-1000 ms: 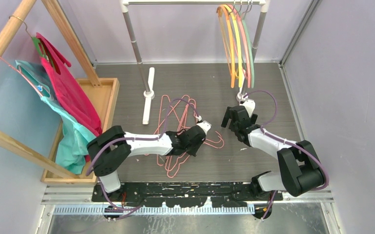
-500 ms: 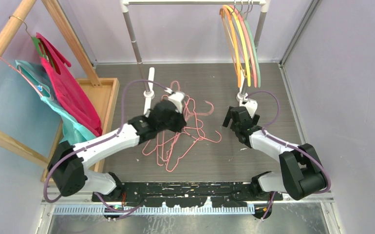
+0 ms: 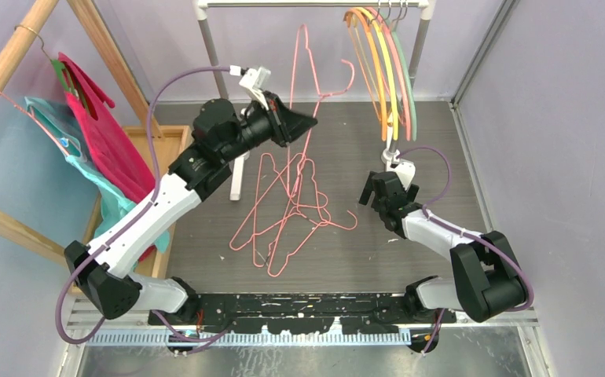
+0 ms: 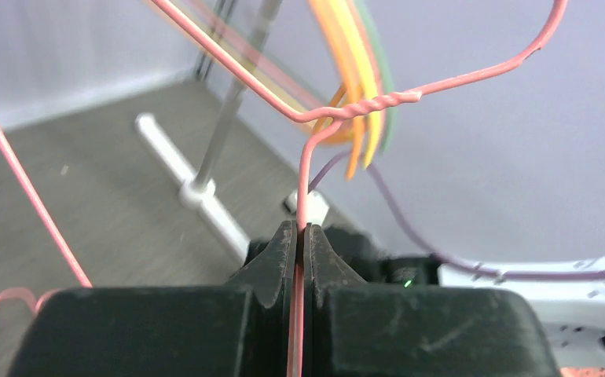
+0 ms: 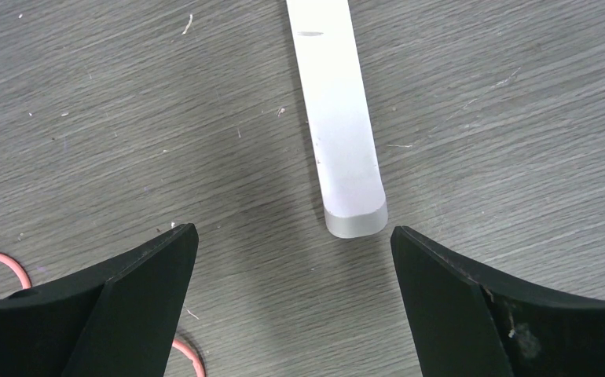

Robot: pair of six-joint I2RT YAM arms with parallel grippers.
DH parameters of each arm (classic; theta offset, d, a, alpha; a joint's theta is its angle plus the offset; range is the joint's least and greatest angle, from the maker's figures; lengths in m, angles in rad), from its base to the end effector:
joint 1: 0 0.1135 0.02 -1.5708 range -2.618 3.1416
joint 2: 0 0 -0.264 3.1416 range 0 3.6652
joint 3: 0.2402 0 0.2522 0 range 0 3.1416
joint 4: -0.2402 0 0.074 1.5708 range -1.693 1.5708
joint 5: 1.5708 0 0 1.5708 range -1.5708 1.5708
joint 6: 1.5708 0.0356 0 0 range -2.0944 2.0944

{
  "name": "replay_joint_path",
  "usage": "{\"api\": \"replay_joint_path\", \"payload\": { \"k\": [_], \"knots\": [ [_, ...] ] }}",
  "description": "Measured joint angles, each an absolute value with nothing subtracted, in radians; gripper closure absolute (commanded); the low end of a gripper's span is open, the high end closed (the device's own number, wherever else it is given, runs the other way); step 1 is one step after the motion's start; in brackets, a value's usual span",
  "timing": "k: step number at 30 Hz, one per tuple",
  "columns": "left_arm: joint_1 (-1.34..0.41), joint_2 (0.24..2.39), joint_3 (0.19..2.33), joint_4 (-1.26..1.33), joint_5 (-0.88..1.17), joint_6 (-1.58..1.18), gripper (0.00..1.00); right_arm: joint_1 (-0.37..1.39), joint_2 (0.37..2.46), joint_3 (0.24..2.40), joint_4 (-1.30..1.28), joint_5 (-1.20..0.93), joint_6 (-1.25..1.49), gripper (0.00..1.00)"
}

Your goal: Organize the hangers

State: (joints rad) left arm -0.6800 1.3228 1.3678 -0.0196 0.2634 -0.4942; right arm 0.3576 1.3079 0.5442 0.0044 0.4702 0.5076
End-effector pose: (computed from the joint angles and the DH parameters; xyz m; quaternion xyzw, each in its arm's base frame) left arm 0.2318 -0.1993 0.4431 0.1578 0.6803 -0.4695 0.5402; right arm 0.2366 0.0712 0.1696 0.1586 0.8841 -0.0334 0.4382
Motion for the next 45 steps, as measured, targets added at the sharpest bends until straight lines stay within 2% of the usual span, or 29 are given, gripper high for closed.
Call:
{"api": "replay_joint_path", "payload": {
  "k": [9,17,28,45],
  "knots": [
    [-0.648,1.514,1.582,0.125,0.331,-0.603,1.00,0.358,1.309,0.544,0.004,0.470,0.507,0.00],
    [-0.603,1.657,1.593,0.193,0.326,-0.741,1.00,0.358,1.309,0.544,0.005,0.471,0.505,0.00],
    [-0.587,1.686,1.669,0.310,0.327,-0.817,1.00,0.358,1.334,0.545,0.006,0.470,0.504,0.00],
    [-0.580,1.895,1.934,0.154,0.233,-0.947,1.00,0.358,1.356,0.562,0.006,0.466,0.503,0.00]
  ]
}}
